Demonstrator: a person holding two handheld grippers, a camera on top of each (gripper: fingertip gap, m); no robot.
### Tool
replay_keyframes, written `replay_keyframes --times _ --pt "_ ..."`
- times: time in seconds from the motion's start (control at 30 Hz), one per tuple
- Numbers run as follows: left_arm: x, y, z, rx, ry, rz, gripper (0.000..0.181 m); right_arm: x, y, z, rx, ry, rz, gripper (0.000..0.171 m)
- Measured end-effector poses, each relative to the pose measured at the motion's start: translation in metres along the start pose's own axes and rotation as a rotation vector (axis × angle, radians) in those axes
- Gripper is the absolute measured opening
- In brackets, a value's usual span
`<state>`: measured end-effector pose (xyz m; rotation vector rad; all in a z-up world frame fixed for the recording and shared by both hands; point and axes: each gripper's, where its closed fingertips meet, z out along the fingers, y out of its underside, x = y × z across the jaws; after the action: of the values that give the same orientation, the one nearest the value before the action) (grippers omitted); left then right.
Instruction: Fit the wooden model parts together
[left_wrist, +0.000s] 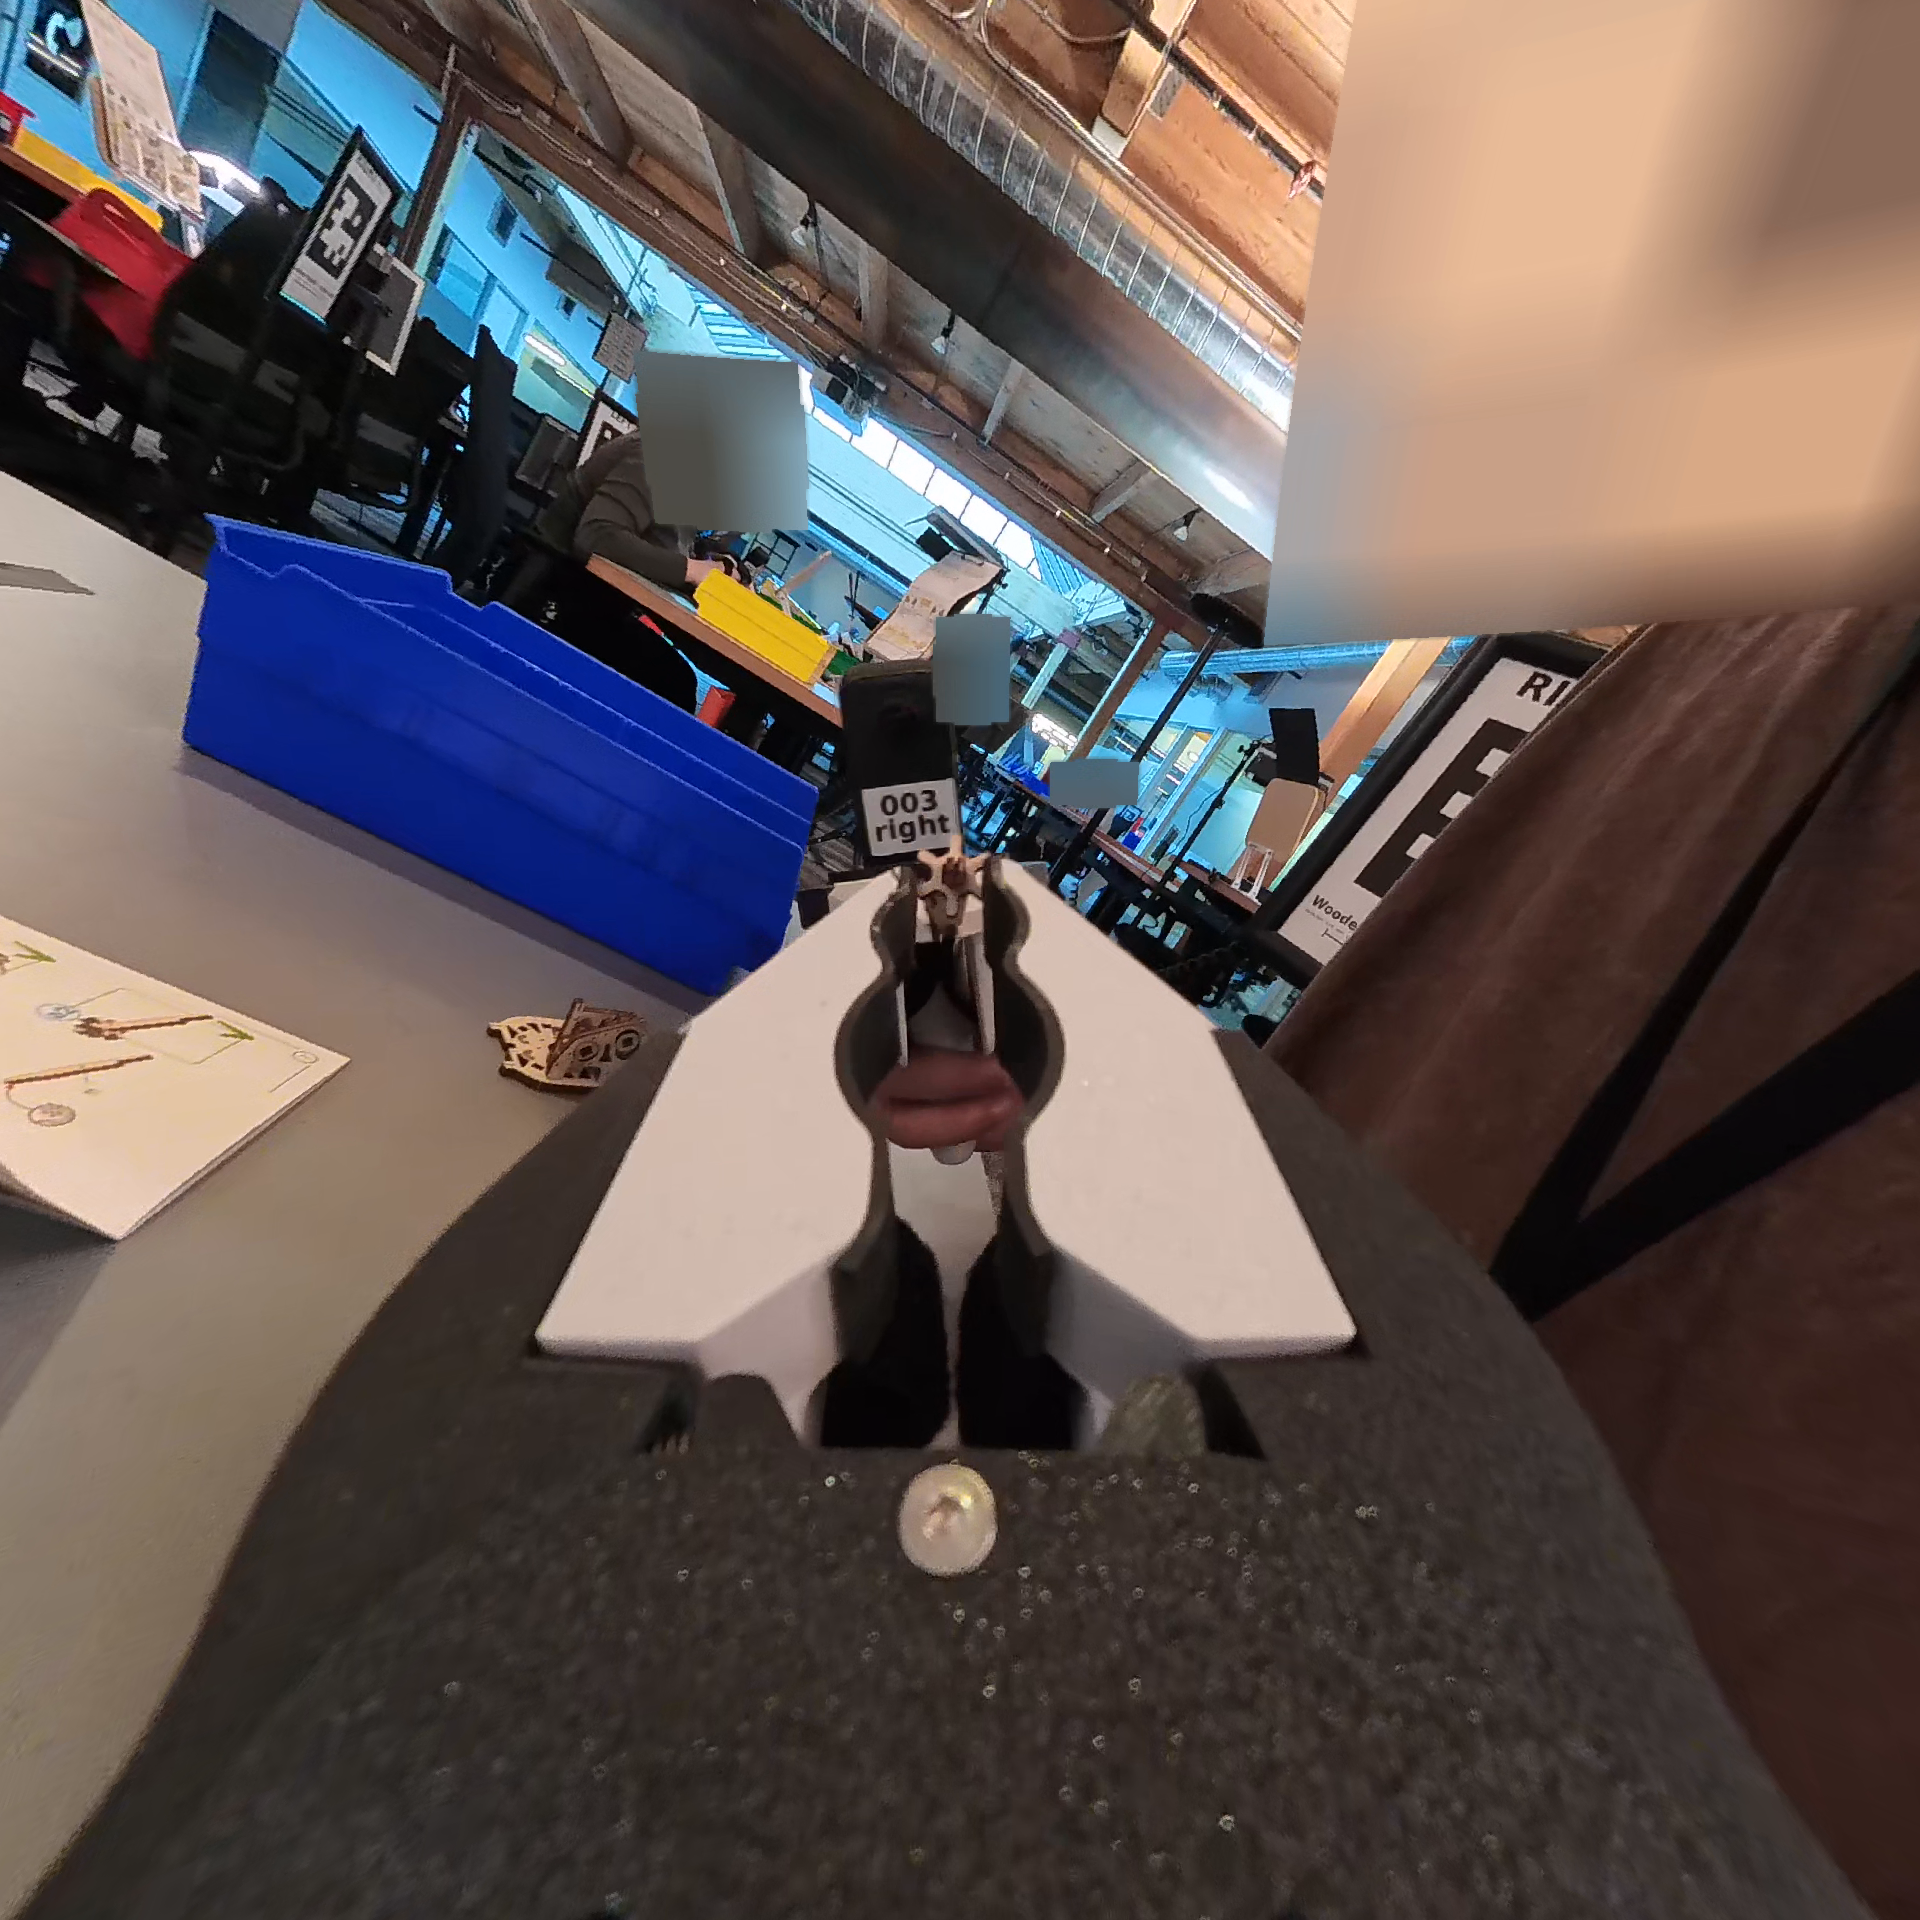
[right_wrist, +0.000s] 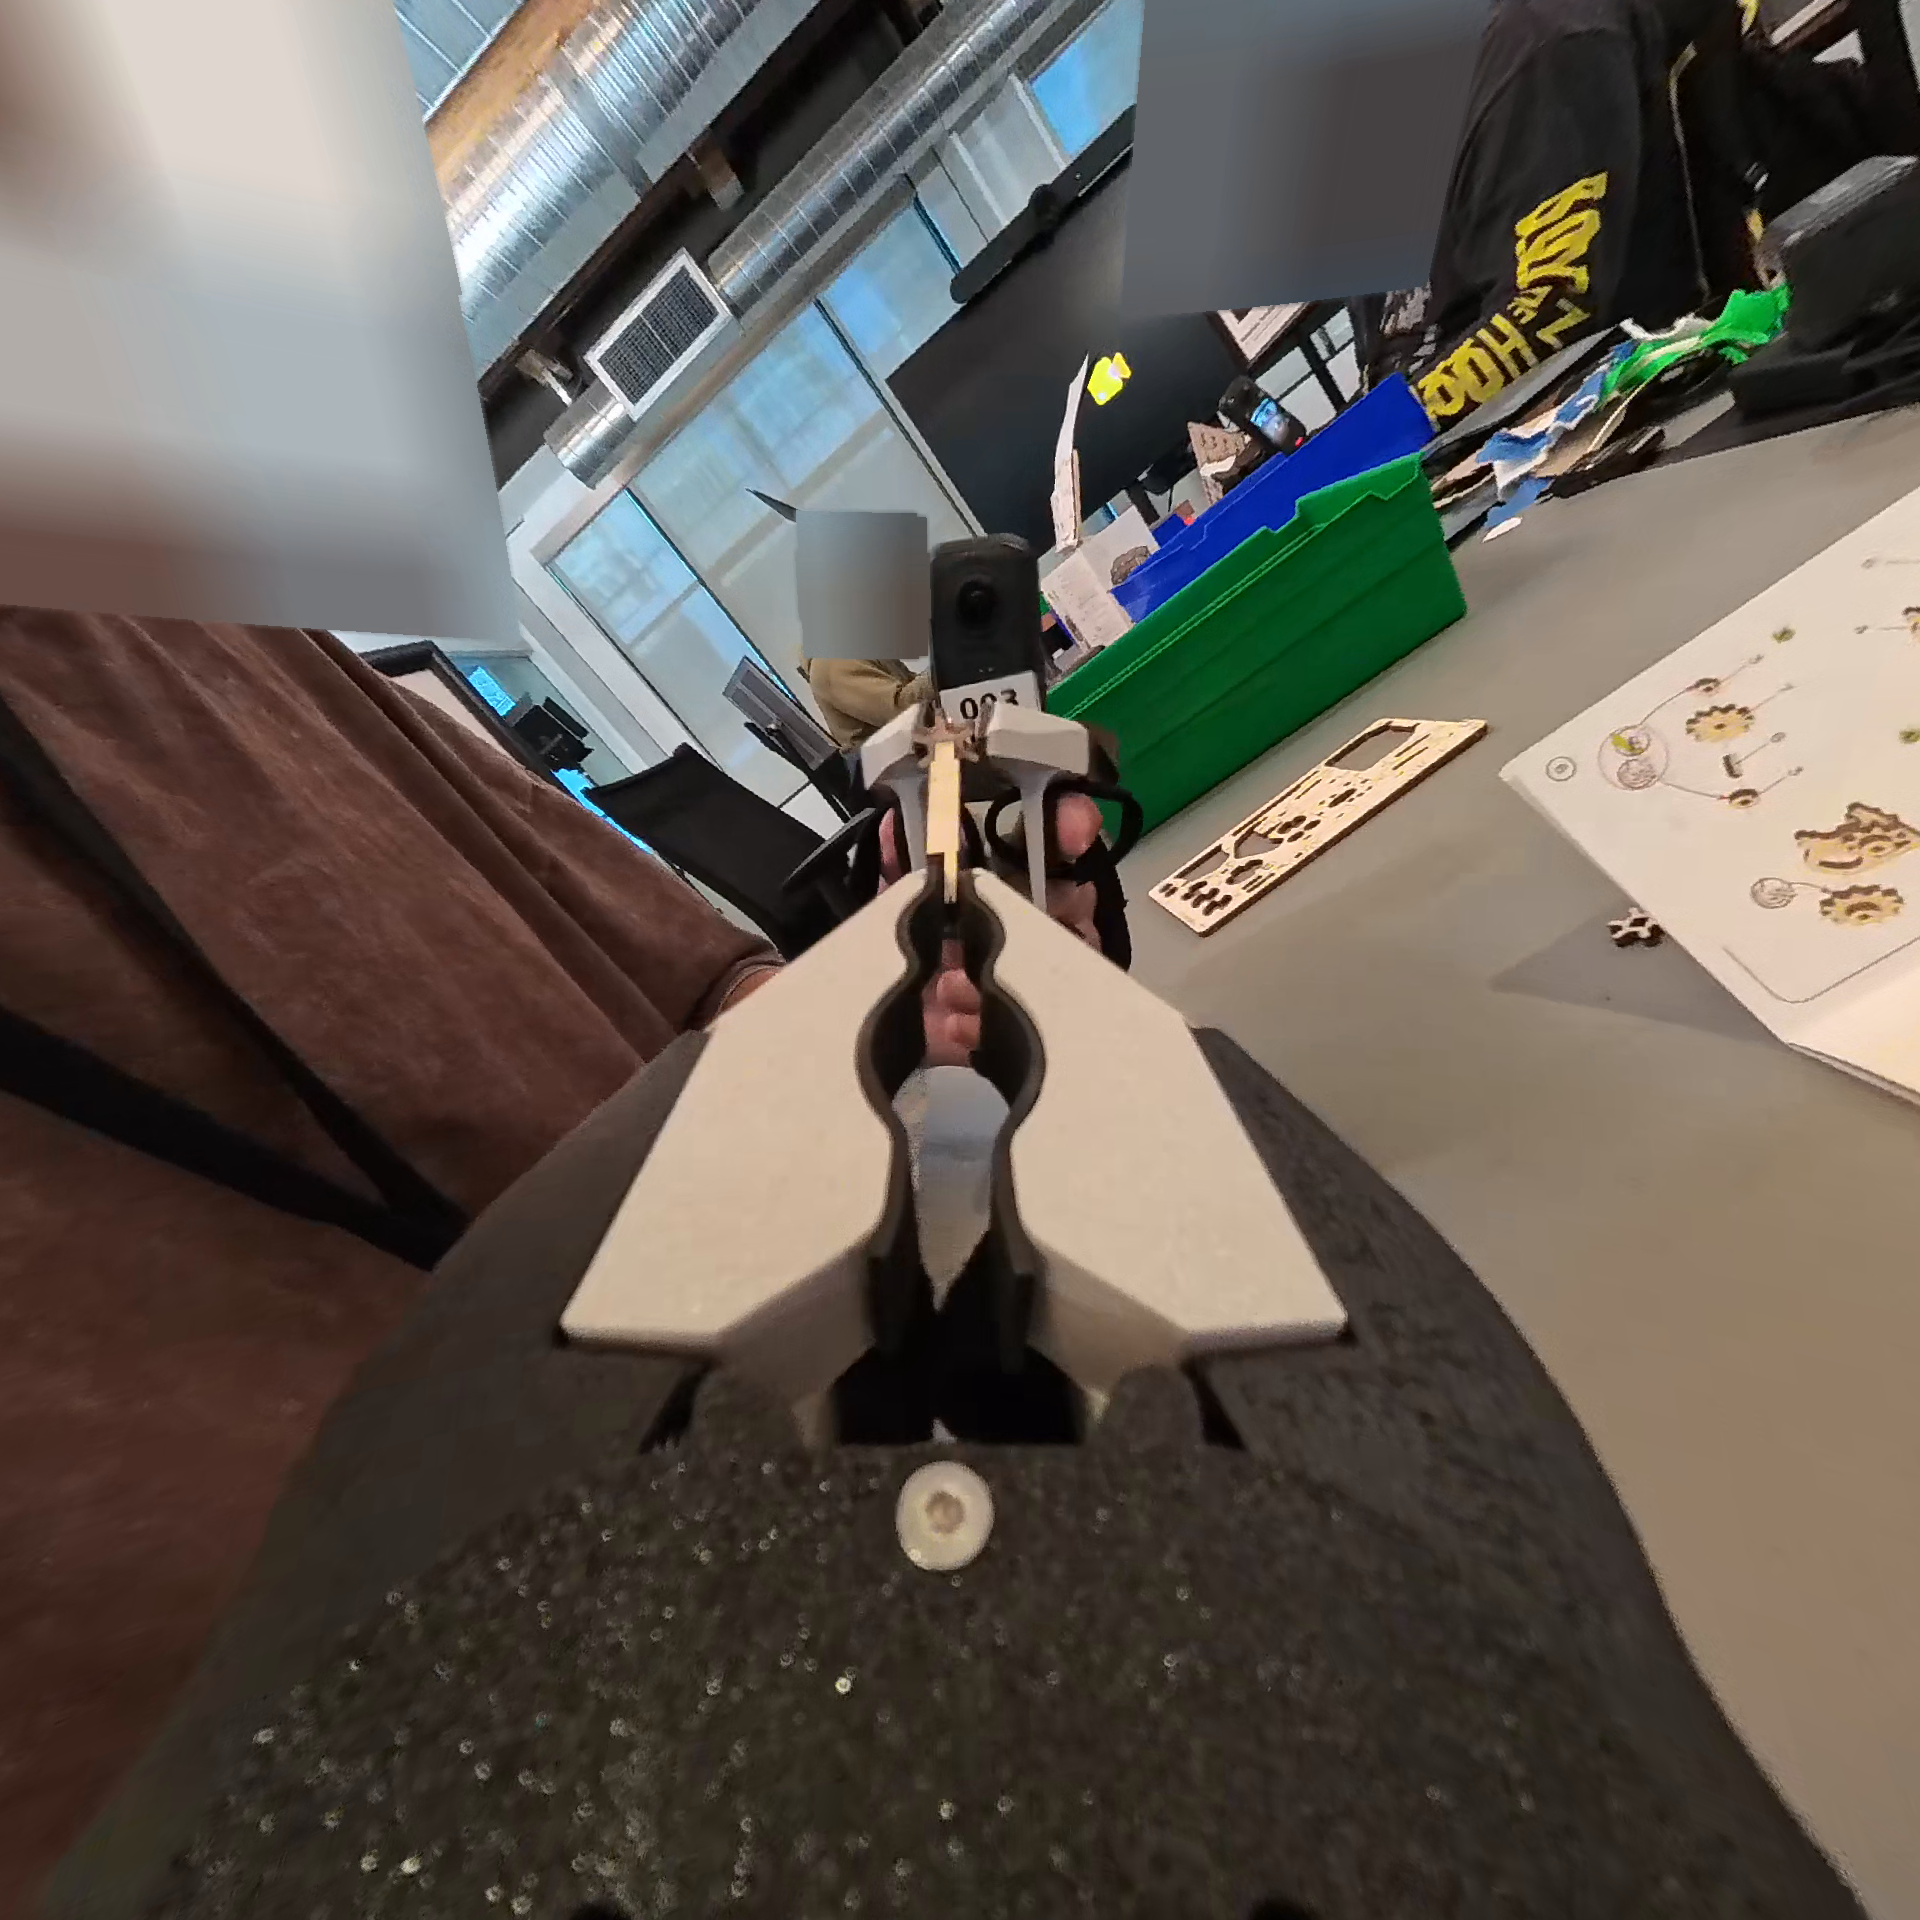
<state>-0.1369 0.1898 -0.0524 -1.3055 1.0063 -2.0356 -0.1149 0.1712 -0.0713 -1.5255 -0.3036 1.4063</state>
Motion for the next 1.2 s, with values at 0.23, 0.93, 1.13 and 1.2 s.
replay_keyframes --times 0.23,0.93,1.13,1.2 --pt "-0.005 -0.003 0.001 0.01 -0.016 -0.012 0.011 0.004 -0.003 -0.002 0.01 0.019 -0.011 0.001" --pt "-0.186 0.051 -0.075 -0.818 -0.883 0.407 0.032 0.03 -0.002 -0.019 -0.07 0.258 -0.156 0.002" --pt "-0.192 0.058 -0.075 -0.839 -0.885 0.417 0.022 0.034 -0.002 -0.025 -0.077 0.285 -0.162 0.001" --pt "-0.193 0.062 -0.075 -0.847 -0.883 0.411 0.021 0.036 -0.004 -0.027 -0.074 0.296 -0.168 0.001"
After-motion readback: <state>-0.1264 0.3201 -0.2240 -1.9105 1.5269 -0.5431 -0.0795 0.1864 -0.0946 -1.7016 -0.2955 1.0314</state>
